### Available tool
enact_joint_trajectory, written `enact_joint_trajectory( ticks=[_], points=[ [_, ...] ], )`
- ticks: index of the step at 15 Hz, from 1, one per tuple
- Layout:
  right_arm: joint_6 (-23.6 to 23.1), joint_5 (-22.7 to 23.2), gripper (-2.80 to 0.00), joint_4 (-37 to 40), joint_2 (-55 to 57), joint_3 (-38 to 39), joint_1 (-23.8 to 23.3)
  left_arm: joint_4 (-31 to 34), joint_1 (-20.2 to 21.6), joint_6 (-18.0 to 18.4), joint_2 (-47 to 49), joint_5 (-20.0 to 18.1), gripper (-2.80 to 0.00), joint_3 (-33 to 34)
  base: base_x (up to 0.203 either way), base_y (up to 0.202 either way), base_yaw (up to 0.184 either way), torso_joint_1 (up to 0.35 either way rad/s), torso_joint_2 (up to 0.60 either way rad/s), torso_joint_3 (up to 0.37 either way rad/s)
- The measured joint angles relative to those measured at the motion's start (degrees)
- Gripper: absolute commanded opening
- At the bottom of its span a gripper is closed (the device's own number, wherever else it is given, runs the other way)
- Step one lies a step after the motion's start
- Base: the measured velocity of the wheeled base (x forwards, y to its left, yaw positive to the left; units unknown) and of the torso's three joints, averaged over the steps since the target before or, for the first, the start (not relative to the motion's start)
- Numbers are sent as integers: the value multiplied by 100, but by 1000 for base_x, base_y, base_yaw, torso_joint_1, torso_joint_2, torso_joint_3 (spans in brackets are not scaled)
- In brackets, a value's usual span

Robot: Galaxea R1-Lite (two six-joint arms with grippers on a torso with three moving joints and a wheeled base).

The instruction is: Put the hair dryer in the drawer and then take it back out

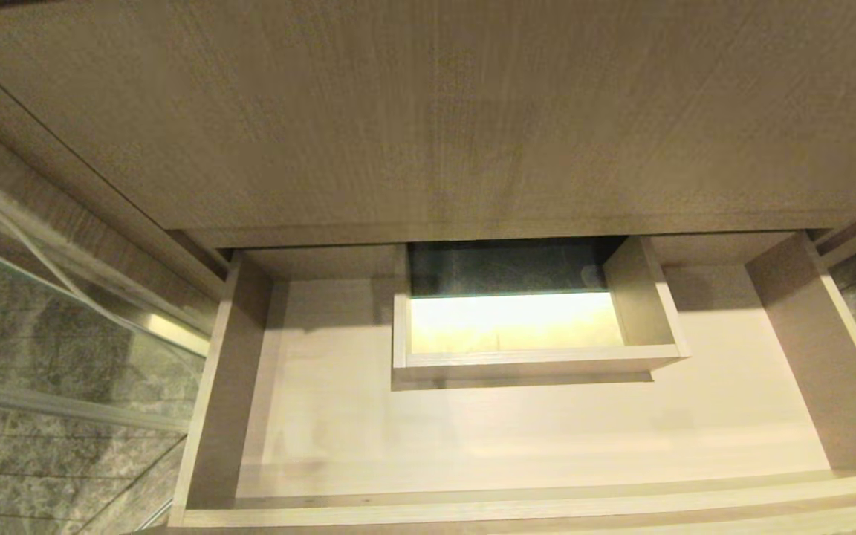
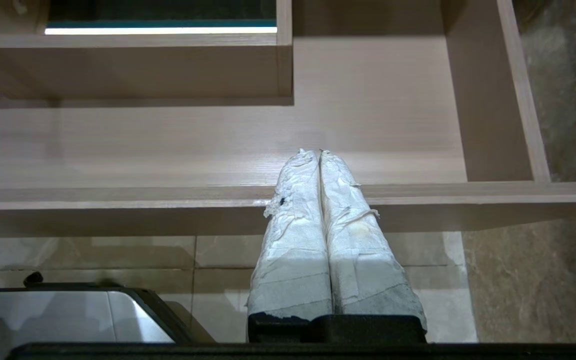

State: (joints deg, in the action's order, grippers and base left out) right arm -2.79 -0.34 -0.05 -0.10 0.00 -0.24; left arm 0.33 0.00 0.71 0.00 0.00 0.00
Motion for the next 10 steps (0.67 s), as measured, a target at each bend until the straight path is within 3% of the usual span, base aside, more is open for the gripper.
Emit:
enact_joint_trajectory(
  ticks=[3, 7, 10],
  points=[
    [-29, 7, -280, -4, 0, 0, -2, -11, 0, -13, 0, -2, 0, -2, 3, -4, 69, 122, -290, -175],
    [-10, 4, -280, -5, 0, 0, -5, -6, 0, -19, 0, -3, 0, 0, 1, -5, 109, 25, -44, -30],
    [-1, -1, -280, -5, 0, 0, -2, -8, 0, -18, 0, -2, 0, 0, 0, 0, 0, 0, 0, 0]
  ],
)
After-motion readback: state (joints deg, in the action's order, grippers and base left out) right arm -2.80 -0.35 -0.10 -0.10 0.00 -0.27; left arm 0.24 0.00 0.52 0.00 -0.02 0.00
